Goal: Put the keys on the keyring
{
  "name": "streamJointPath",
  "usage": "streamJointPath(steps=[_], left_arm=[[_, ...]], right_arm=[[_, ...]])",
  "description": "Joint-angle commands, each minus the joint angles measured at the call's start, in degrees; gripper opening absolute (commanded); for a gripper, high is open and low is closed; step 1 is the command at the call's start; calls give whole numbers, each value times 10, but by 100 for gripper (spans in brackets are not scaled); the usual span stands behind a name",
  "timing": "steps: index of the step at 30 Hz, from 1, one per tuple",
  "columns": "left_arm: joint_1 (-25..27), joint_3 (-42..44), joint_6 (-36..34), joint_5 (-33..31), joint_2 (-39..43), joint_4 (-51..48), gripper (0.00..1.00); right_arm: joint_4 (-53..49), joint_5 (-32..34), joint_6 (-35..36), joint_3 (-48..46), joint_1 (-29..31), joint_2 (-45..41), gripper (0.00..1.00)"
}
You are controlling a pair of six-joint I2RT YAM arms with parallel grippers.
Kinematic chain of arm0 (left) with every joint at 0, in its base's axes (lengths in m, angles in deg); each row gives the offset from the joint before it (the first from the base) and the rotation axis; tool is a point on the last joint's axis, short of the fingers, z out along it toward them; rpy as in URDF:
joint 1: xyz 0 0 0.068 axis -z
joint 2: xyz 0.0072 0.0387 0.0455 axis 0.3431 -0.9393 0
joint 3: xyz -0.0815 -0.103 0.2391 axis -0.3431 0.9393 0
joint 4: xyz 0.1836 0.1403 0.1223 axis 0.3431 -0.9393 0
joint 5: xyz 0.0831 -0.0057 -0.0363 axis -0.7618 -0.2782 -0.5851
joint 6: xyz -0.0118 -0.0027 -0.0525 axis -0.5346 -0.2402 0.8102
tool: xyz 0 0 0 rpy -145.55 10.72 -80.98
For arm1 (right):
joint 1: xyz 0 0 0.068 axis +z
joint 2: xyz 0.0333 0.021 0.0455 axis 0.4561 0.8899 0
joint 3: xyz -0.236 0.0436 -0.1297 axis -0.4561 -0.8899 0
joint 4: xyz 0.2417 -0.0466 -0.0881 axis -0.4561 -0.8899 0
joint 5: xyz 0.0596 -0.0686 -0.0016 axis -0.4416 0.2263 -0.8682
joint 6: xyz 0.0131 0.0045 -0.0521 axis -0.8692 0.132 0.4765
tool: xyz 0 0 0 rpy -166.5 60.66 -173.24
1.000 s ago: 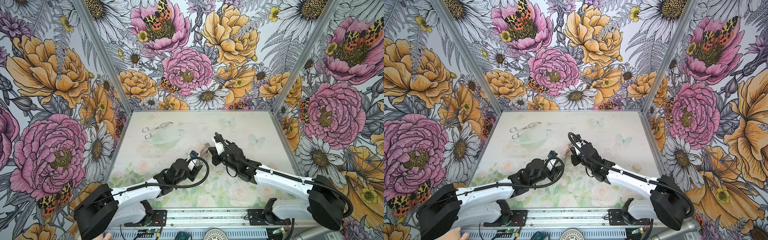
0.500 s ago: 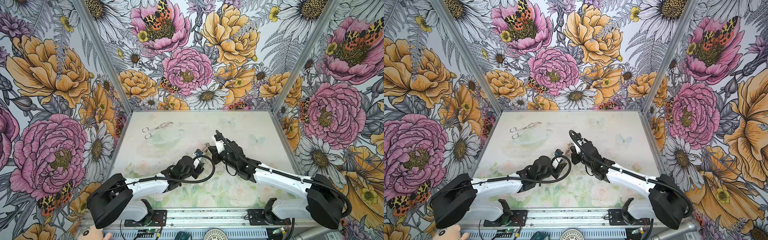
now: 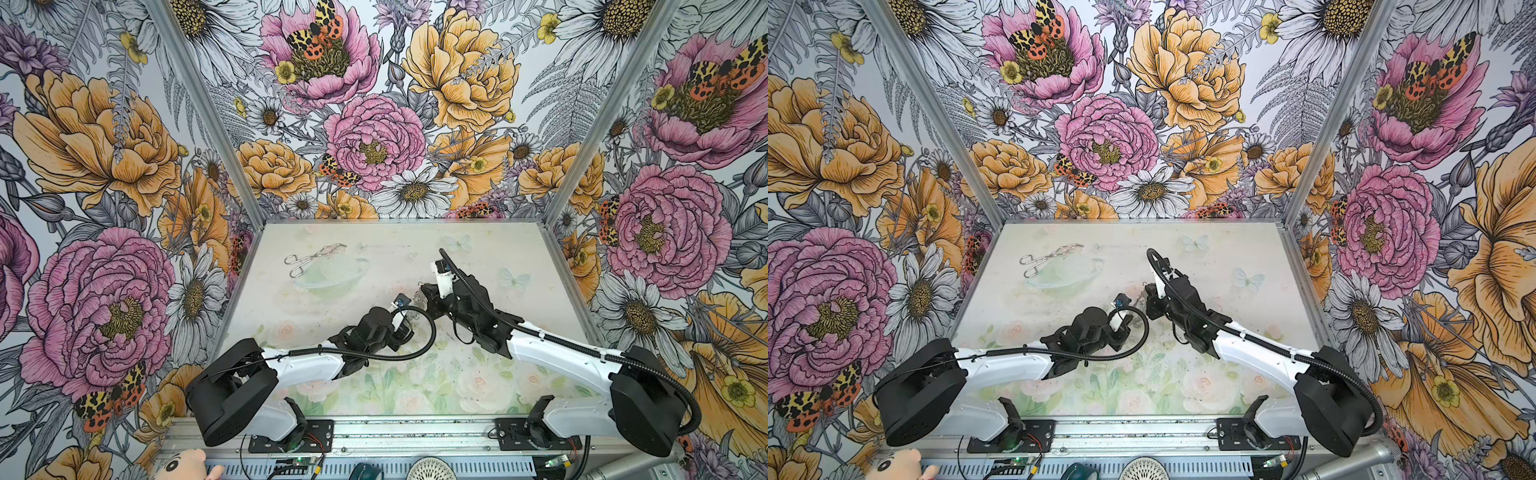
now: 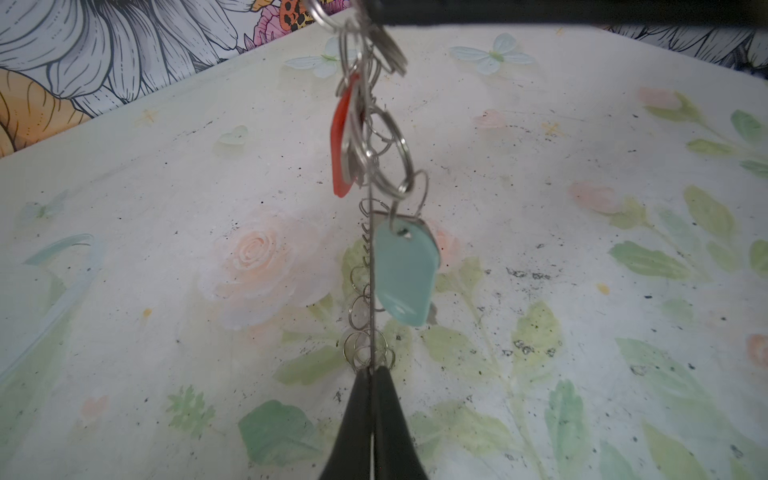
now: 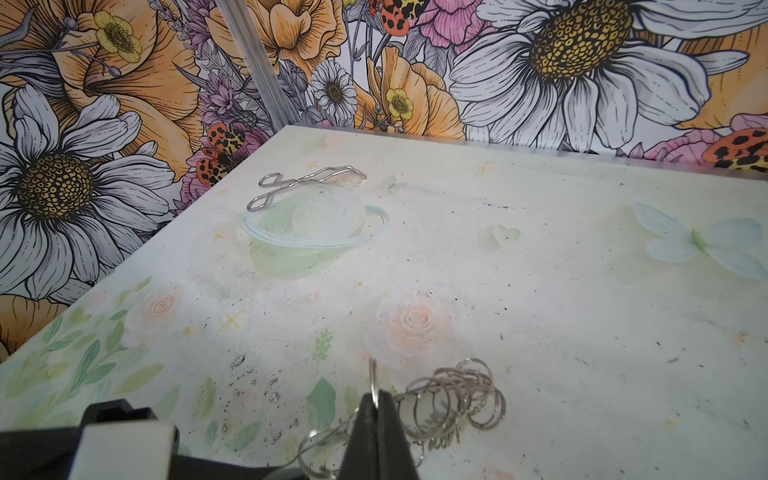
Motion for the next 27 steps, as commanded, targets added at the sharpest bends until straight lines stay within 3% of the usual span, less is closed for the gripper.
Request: streamJointPath(steps=[1,5,9,14,16,19,23,27], left_arm=[[2,-9,-9,-14,6,10,1],[1,-9,-13,-13,19,-2,0],[1,-53,-15,-5,43,-105,0],[-9,-185,-7,43,74,-389,0],[-42,-225,21,72,88,-479,0],[-141,-247,77,135,111,-562,0],[-120,-331,86,35,82,-701,0],[-88,-394,65,-17,32,-801,0]], right_arm=[[-15,-10,-12,16,-5,3,0],[-28,-19,-9,19,-12,-7,0],[-92,0,29,35,-23,-38,24],[-127,88,62,-2,-58,-130,52],[-126,103,49,-26,-79,-165,53],[-109,116,25,-62,-110,-201,55],[-94,105,6,-84,-130,-217,56],[-92,91,3,-84,-131,-214,56]])
